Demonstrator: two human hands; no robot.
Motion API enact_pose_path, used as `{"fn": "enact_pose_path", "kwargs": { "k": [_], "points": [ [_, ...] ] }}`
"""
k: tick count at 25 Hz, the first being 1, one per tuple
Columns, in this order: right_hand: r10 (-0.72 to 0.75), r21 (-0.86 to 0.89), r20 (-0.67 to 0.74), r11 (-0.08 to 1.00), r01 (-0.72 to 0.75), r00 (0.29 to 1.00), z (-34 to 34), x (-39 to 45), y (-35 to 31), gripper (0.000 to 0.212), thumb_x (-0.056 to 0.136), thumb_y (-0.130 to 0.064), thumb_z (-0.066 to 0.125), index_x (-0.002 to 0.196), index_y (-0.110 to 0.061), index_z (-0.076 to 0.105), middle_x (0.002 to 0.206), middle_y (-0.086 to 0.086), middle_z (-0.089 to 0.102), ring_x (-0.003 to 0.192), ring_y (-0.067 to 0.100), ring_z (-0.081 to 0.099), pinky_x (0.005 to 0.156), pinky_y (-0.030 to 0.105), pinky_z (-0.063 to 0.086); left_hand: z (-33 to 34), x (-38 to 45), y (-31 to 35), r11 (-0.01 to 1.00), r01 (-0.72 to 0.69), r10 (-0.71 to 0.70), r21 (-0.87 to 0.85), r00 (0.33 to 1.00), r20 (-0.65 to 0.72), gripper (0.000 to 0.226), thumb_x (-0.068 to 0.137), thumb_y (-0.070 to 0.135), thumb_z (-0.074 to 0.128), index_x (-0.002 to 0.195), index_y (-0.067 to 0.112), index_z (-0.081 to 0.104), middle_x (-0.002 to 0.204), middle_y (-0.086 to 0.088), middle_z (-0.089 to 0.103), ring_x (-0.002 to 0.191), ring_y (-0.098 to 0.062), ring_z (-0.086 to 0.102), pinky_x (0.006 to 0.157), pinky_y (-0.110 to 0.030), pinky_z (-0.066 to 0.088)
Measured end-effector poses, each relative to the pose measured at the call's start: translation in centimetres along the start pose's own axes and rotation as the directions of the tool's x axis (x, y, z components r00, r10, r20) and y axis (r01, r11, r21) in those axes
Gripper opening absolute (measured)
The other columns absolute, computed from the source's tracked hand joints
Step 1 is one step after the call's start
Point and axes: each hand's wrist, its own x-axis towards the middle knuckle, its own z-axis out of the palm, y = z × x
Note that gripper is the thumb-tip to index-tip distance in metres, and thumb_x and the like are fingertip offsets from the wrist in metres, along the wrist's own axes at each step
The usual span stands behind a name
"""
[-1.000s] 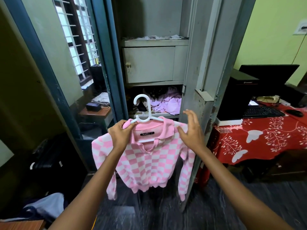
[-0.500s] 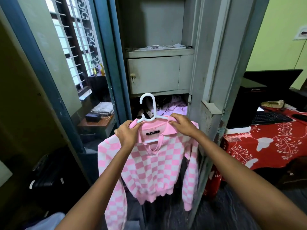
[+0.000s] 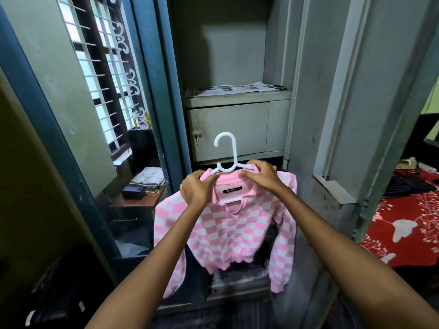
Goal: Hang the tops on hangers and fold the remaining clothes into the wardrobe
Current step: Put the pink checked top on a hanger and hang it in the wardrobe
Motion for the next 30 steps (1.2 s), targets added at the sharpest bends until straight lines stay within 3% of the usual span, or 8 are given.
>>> {"fn": "enact_pose_path", "kwargs": {
  "k": [5,8,10,13,16,19,24,30],
  "points": [
    [0.049,0.158,-0.111,0.987,-0.031,0.993,0.2,4.1,1.3,0.029,0.075,-0.047,0.073,0.062,-0.025,0.060,0.065,-0.005,0.059,0.073,0.014,0.053,0.087,0.041,0.042,1.0,4.4,1.4,0.980,-0.125,0.097,0.154,0.979,0.180,0.044,0.079,0.056,0.064,0.067,0.014,0.062,0.068,-0.006,0.059,0.067,-0.023,0.050,0.054,-0.031,0.033],
    [0.067,0.206,-0.142,0.978,-0.037,0.988,0.1,7.4,2.3,0.028,0.073,-0.045,0.075,0.069,-0.020,0.064,0.067,-0.004,0.059,0.073,0.013,0.053,0.088,0.039,0.037,0.6,8.7,2.1,0.910,-0.351,0.226,0.223,0.868,0.442,0.051,0.092,0.054,0.045,0.065,0.011,0.054,0.067,-0.008,0.055,0.068,-0.027,0.050,0.053,-0.031,0.032],
    [0.078,0.219,-0.129,0.975,-0.049,0.989,-0.1,9.2,2.7,0.030,0.073,-0.045,0.075,0.071,-0.017,0.065,0.067,-0.004,0.057,0.074,0.013,0.051,0.082,0.033,0.028,0.4,11.1,2.5,0.792,-0.520,0.303,0.320,0.789,0.534,0.057,0.099,0.048,0.030,0.087,0.006,0.066,0.094,-0.015,0.065,0.093,-0.029,0.058,0.077,-0.034,0.041],
    [0.078,0.255,-0.093,0.965,-0.052,0.993,-0.3,11.9,3.8,0.037,0.070,-0.047,0.076,0.075,-0.011,0.067,0.067,-0.005,0.057,0.075,0.013,0.051,0.083,0.032,0.027,0.8,14.2,2.3,0.455,-0.725,0.427,0.517,0.687,0.588,0.071,0.098,0.048,0.009,0.119,0.007,0.062,0.133,-0.013,0.054,0.137,-0.023,0.032,0.114,-0.035,0.013],
    [0.066,0.278,-0.057,0.960,-0.048,0.996,-0.3,13.8,5.0,0.035,0.064,-0.054,0.077,0.068,-0.021,0.066,0.067,-0.008,0.064,0.076,0.015,0.057,0.098,0.041,0.036,1.1,16.6,1.6,0.100,-0.706,0.328,0.701,0.689,0.646,0.071,0.095,0.050,0.005,0.131,0.012,0.053,0.144,-0.011,0.043,0.144,-0.024,0.017,0.116,-0.037,-0.002],
    [0.064,0.288,-0.041,0.956,-0.050,0.997,-0.1,14.3,6.0,0.030,0.064,-0.052,0.078,0.064,-0.025,0.065,0.066,-0.011,0.063,0.076,0.013,0.057,0.098,0.043,0.037,1.5,16.2,1.4,-0.145,-0.616,0.173,0.774,0.755,0.633,0.049,0.099,0.037,0.026,0.131,0.011,0.052,0.138,-0.010,0.049,0.140,-0.028,0.024,0.115,-0.045,-0.010],
    [0.018,0.325,0.037,0.945,-0.029,0.999,0.3,14.6,7.2,0.044,0.043,-0.075,0.068,0.068,-0.039,0.067,0.052,-0.022,0.056,0.066,0.009,0.050,0.079,0.039,0.038,1.6,14.2,1.7,-0.245,-0.553,0.144,0.796,0.791,0.594,0.037,0.094,0.024,0.038,0.126,0.012,0.054,0.127,-0.009,0.053,0.128,-0.029,0.037,0.116,-0.047,-0.005],
    [-0.002,0.362,0.028,0.932,-0.008,1.000,-0.3,12.9,6.2,0.020,0.057,-0.051,0.080,0.062,-0.036,0.068,0.053,-0.021,0.058,0.071,0.010,0.052,0.084,0.042,0.043,-1.3,10.3,1.0,-0.290,-0.538,0.230,0.791,0.763,0.604,0.037,0.094,0.013,0.033,0.122,0.010,0.056,0.120,-0.009,0.057,0.124,-0.029,0.041,0.116,-0.044,-0.004]
  ]
}}
